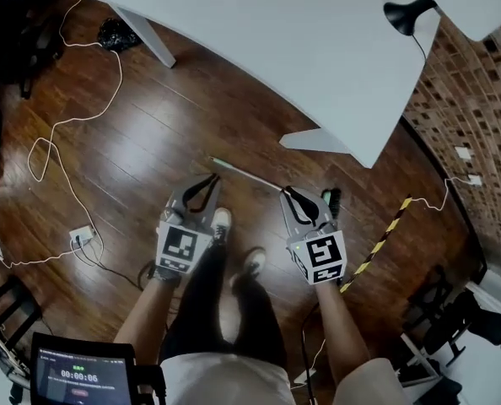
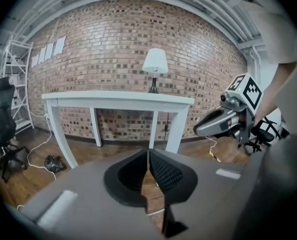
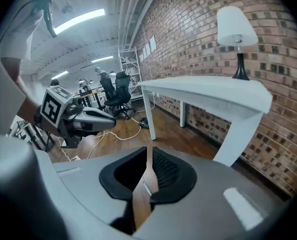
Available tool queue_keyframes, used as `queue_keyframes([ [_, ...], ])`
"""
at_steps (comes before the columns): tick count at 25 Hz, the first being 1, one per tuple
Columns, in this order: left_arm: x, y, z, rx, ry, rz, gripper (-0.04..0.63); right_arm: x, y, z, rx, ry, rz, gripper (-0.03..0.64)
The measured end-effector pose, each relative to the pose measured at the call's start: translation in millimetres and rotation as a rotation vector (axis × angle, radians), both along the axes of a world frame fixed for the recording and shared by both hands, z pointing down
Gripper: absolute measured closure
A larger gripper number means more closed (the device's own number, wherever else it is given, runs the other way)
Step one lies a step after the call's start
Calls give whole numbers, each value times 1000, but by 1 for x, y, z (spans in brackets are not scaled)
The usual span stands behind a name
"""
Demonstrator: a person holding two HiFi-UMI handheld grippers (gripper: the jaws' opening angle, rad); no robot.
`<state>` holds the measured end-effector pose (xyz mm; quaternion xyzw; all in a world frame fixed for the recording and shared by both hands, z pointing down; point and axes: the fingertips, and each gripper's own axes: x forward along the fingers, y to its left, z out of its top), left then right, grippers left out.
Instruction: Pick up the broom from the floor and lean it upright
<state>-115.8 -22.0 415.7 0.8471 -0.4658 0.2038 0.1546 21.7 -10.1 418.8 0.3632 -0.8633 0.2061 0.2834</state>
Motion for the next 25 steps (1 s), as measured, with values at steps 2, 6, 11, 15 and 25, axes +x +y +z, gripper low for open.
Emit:
queue_keyframes([
  [2, -5, -2, 36, -31, 0, -7, 594, -10, -5, 39, -29, 9, -15, 566],
  [6, -18, -5, 87, -66, -9, 1, 594, -24, -20, 94, -51, 5, 5, 566],
  [11, -28, 0, 156, -122, -2, 0, 594, -26, -21, 171, -98, 37, 3, 565],
  [15, -32, 3, 196, -149, 10, -17, 594, -25, -12, 225, -139, 80, -25, 564],
  [25, -19, 11, 291, -197, 48, -18, 594, -32, 2, 328, -182, 122, -77, 549],
])
